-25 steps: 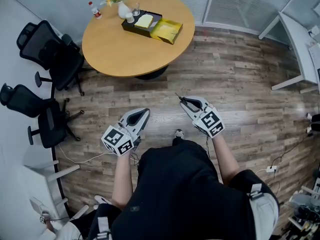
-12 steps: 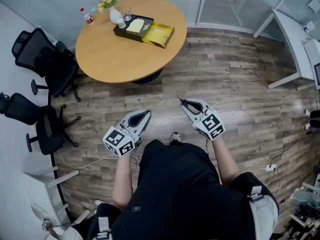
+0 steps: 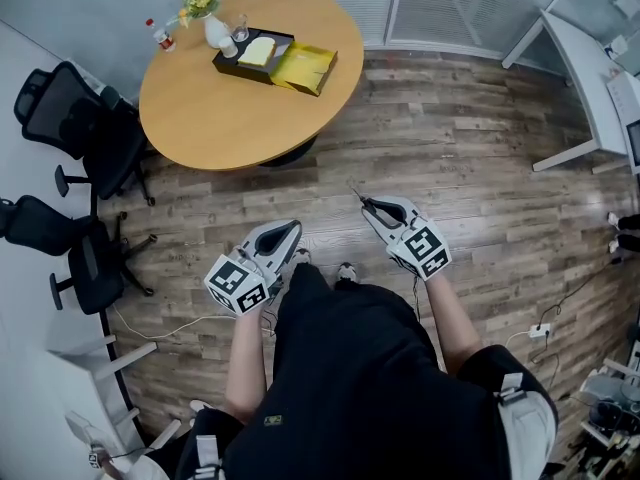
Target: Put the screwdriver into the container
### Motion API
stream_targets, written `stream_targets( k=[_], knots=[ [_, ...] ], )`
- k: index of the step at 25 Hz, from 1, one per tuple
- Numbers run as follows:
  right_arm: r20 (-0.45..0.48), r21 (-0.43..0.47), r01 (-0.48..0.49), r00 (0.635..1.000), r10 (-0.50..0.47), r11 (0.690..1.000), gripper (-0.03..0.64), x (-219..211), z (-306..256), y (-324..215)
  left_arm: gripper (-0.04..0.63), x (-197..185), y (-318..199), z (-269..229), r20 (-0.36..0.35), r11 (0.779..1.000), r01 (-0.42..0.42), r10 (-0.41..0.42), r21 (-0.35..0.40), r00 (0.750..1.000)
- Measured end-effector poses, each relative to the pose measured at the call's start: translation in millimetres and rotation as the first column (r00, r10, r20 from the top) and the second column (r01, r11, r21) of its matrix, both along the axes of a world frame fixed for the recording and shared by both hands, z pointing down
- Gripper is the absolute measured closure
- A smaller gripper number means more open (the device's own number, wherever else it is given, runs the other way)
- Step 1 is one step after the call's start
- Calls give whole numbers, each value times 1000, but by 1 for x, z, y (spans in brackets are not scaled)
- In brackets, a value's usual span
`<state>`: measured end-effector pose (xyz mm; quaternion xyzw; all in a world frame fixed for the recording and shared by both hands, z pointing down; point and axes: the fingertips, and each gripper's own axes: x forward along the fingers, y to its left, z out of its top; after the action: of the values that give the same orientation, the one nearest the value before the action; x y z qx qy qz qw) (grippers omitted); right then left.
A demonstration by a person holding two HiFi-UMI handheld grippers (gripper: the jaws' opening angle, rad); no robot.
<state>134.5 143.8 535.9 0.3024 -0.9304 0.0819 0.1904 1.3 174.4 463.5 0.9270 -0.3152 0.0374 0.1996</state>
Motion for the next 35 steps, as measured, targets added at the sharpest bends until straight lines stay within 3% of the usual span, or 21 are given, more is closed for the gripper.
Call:
stream_targets(
  k=[16, 35],
  knots=[
    [-10, 5, -29, 1000, 29, 1000, 560, -23, 3, -67, 592, -13, -83, 6, -16, 998, -67, 67, -3, 998],
    [20, -16, -66, 998, 67, 998, 560, -97, 2, -200, 592, -79, -218, 7, -7, 993, -113, 113, -26, 994]
  ],
)
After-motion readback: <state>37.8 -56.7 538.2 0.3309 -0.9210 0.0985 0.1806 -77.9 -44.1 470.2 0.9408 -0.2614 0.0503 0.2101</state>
